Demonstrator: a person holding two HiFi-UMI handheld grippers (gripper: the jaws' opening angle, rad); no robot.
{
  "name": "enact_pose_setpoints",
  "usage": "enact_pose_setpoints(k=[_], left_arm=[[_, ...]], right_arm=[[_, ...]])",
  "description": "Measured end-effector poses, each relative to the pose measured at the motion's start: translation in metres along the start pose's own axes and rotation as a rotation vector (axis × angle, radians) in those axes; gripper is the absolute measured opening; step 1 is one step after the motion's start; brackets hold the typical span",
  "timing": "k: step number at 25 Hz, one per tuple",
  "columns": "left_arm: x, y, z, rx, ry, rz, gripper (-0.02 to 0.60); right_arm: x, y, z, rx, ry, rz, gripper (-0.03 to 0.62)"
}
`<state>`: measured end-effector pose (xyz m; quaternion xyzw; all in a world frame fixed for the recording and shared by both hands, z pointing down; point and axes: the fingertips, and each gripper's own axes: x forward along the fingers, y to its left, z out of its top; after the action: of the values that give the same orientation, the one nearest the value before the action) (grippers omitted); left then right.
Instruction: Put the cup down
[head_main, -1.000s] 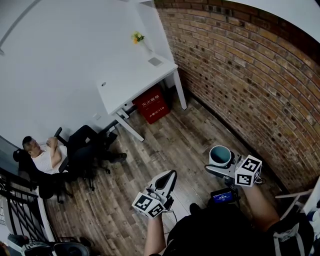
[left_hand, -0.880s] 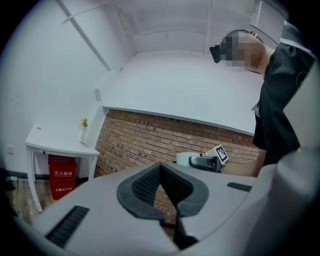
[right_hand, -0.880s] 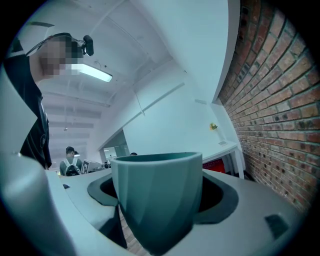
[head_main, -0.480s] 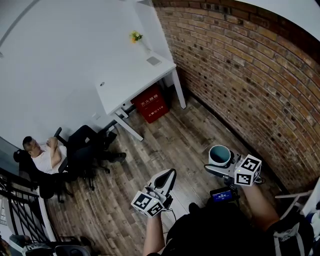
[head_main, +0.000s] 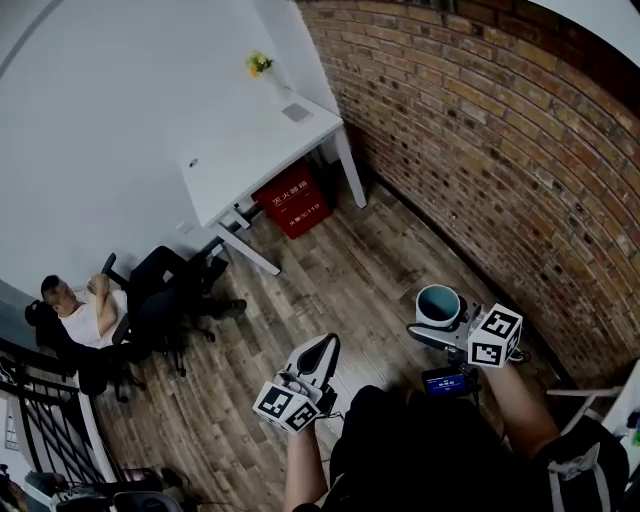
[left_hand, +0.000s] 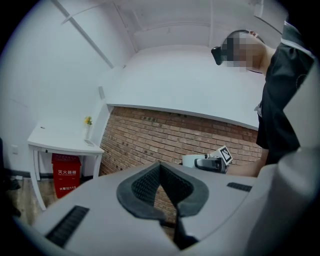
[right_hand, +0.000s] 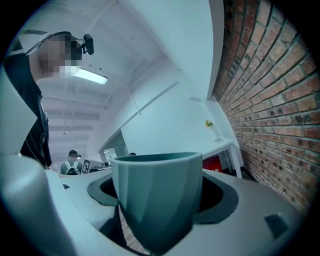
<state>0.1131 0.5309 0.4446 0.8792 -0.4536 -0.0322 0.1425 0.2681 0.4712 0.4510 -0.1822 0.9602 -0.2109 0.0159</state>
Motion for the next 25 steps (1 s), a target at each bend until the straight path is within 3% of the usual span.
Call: enact_pose_setpoints(k=[10, 14, 18, 25], left_arm=[[0.054, 0.075, 0.004, -0.026, -0.011, -0.013, 0.008], [0.083, 0.137, 0.019, -0.043, -0.027, -0.034, 0.008], [0.118, 0.209, 0.048, -0.015, -0.010, -0.059, 0.008], [0.140, 0.325, 0.101, 0.002, -0.011, -0.096, 0.008]], right_arm=[[0.051, -0.069, 0.013, 0.013, 0.010, -0.043, 0.417], [0.103, -0.112, 0.029, 0.011, 0.012, -0.078, 0.417], [0.174, -0.154, 0.071, -0.002, -0.012, -0.091, 0.417], [0.289, -0.190, 0.128, -0.025, -0.045, -0.104, 0.417]])
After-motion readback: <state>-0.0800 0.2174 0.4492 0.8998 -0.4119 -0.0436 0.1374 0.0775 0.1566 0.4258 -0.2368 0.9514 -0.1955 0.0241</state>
